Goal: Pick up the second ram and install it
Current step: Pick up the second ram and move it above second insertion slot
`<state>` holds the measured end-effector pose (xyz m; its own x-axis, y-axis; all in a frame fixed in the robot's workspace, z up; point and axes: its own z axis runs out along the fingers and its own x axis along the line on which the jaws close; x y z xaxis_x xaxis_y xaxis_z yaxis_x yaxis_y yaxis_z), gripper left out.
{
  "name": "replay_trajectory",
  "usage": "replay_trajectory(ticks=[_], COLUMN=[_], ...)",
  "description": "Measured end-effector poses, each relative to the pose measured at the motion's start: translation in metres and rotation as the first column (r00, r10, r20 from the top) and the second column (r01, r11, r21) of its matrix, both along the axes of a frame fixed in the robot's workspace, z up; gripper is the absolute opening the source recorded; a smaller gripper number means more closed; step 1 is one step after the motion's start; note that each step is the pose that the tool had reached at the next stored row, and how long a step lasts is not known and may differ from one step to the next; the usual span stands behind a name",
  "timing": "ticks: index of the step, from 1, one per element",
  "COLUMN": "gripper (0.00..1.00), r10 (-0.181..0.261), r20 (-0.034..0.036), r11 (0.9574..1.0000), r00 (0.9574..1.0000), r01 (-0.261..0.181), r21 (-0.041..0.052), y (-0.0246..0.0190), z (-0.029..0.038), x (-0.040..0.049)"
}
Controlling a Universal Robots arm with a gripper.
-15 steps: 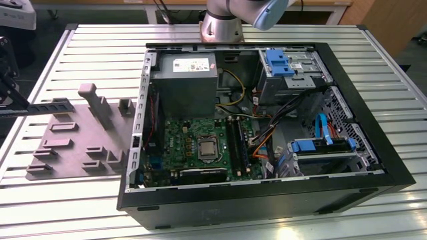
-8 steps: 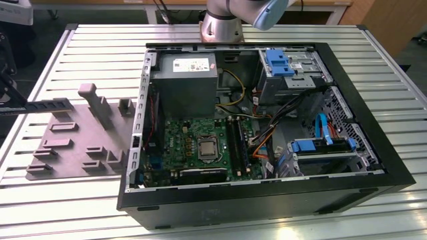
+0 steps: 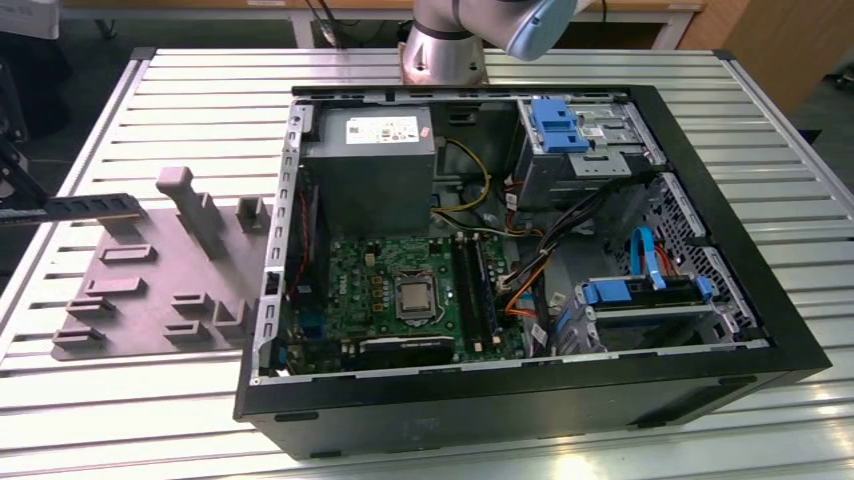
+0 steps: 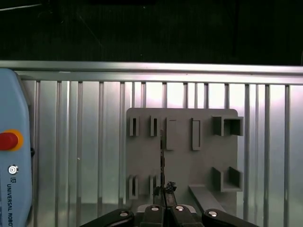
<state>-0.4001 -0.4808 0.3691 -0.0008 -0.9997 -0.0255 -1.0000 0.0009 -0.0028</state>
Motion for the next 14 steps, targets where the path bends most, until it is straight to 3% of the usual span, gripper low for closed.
replay_trajectory(ticks=[14], gripper=[0.11], r10=[0.000], r20=[0.0060], r11=[1.0000], r00=[1.0000], r01=[0.000], r21=[0.0000], y=[0.0001], z=[0.0133], x=[0.0000])
